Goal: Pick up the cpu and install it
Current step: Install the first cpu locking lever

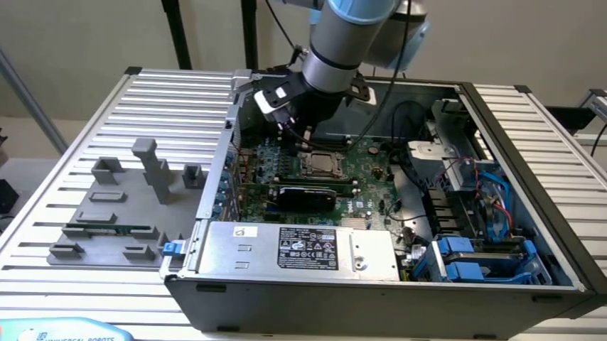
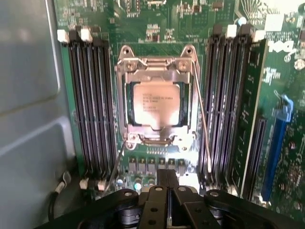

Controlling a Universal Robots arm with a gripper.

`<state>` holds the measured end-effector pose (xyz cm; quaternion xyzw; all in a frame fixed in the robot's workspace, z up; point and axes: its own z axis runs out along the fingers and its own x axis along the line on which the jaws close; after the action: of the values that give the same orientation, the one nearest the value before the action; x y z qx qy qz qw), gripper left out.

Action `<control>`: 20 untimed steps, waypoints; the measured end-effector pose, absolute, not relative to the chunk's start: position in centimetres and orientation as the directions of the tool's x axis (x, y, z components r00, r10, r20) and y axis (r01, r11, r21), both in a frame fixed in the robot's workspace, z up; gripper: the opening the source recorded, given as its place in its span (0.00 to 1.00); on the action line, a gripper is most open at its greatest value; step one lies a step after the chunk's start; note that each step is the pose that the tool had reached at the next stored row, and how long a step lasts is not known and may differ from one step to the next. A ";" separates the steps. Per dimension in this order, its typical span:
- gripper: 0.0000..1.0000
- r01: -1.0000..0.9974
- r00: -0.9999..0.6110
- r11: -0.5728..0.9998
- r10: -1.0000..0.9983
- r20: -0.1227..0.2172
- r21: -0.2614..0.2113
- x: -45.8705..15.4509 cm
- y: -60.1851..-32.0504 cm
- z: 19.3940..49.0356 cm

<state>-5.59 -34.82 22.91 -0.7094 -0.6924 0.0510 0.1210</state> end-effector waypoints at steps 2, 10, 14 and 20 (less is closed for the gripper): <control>0.11 0.970 0.036 -0.012 0.995 0.096 -0.242 -6.2 -34.8 23.0; 0.11 0.970 0.042 -0.017 0.994 0.099 -0.242 -8.7 -34.8 23.3; 0.11 0.970 0.051 -0.026 0.994 0.099 -0.242 -9.8 -34.8 23.3; 0.11 0.969 0.071 -0.045 0.993 0.099 -0.242 -10.3 -34.5 23.3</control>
<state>-10.25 -34.51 23.30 -0.7212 -0.6800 0.0475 0.1232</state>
